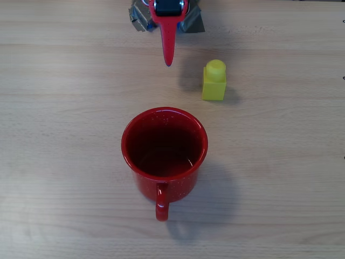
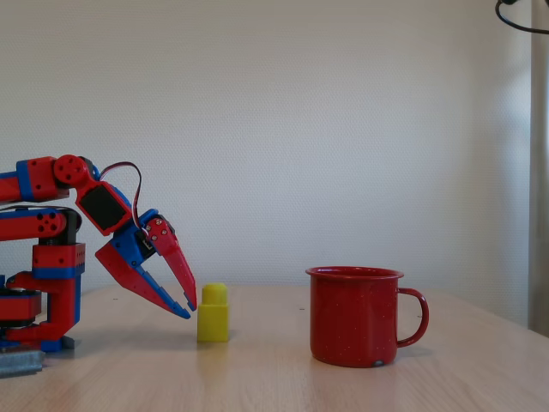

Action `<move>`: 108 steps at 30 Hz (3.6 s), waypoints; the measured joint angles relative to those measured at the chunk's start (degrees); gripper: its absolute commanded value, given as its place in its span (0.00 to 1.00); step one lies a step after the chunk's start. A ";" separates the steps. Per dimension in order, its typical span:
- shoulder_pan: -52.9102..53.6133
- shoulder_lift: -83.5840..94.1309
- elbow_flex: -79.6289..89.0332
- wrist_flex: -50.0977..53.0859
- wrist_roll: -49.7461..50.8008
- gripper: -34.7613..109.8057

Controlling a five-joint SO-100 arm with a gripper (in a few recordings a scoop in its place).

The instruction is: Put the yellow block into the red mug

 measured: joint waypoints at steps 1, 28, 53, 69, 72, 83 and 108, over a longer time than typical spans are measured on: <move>0.00 0.00 0.00 0.00 0.00 0.24; -0.09 -5.27 -2.11 0.00 -0.09 0.24; -15.47 -44.91 -55.72 25.84 16.52 0.24; -26.19 -66.71 -62.84 34.72 34.01 0.38; -26.02 -67.50 -62.84 33.31 34.89 0.47; -25.75 -75.06 -62.84 27.25 36.04 0.53; -21.18 -85.78 -56.07 9.84 30.32 0.52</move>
